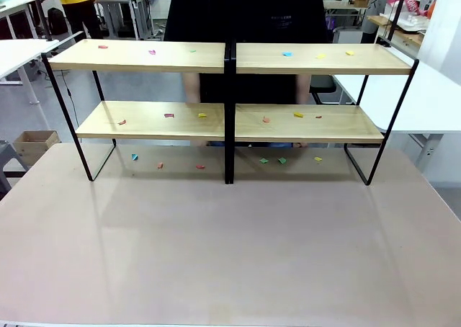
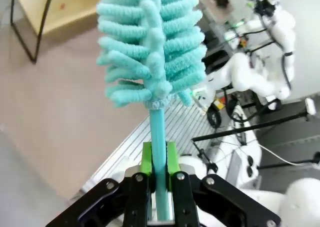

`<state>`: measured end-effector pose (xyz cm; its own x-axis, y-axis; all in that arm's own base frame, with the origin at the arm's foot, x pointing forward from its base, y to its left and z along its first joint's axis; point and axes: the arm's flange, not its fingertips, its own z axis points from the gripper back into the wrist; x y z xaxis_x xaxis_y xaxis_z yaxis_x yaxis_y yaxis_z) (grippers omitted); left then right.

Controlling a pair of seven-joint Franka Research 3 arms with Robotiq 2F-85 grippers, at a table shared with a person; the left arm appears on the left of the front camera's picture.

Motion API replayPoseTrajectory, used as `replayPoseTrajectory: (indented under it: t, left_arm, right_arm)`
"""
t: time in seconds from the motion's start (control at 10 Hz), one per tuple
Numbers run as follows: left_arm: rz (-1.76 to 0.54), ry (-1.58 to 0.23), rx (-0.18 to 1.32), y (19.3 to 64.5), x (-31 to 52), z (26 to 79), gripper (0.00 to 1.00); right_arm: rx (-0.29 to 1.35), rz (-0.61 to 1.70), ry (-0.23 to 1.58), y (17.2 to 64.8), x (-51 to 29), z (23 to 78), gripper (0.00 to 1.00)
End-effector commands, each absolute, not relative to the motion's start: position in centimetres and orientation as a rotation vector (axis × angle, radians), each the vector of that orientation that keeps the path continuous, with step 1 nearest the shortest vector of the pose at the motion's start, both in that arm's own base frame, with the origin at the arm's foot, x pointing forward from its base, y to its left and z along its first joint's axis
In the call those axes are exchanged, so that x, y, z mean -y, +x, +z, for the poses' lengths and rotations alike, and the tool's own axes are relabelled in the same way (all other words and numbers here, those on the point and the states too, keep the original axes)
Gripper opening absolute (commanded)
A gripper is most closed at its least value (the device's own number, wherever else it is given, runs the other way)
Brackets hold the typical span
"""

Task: Clean the shelves.
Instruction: Pick up the Duster when the human hands it over, then clean a randomly selected level of the Shelf with the Duster.

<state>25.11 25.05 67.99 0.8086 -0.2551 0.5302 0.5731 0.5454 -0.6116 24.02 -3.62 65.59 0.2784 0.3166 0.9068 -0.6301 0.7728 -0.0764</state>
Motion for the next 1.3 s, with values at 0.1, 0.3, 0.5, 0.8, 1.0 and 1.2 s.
replayPoseTrajectory:
  t: [0.1, 0.3, 0.5, 0.8, 1.0, 1.2]
  left_arm:
    - [-0.480, -0.801, 0.391, 23.7, -27.2, 65.8, 0.00]
    - [-0.480, -0.844, 0.390, 24.2, -26.6, 67.1, 0.00]
    - [-0.480, -0.844, 0.390, 24.2, -26.6, 67.1, 0.00]
    - [-0.480, -0.844, 0.390, 24.2, -26.6, 67.1, 0.00]
    - [-0.480, -0.844, 0.390, 24.2, -26.6, 67.1, 0.00]
    - [-0.480, -0.844, 0.390, 24.2, -26.6, 67.1, 0.00]
  right_arm:
    - [1.123, 0.655, 0.330, 24.1, 3.6, 65.6, 1.00]
    - [1.123, 0.655, 0.330, 24.1, 3.6, 65.6, 1.00]
    - [1.123, 0.655, 0.330, 24.1, 3.6, 65.6, 1.00]
    - [1.123, 0.655, 0.330, 24.1, 3.6, 65.6, 1.00]
    - [1.123, 0.655, 0.330, 24.1, 3.6, 65.6, 1.00]
    - [1.123, 0.655, 0.330, 24.1, 3.6, 65.6, 1.00]
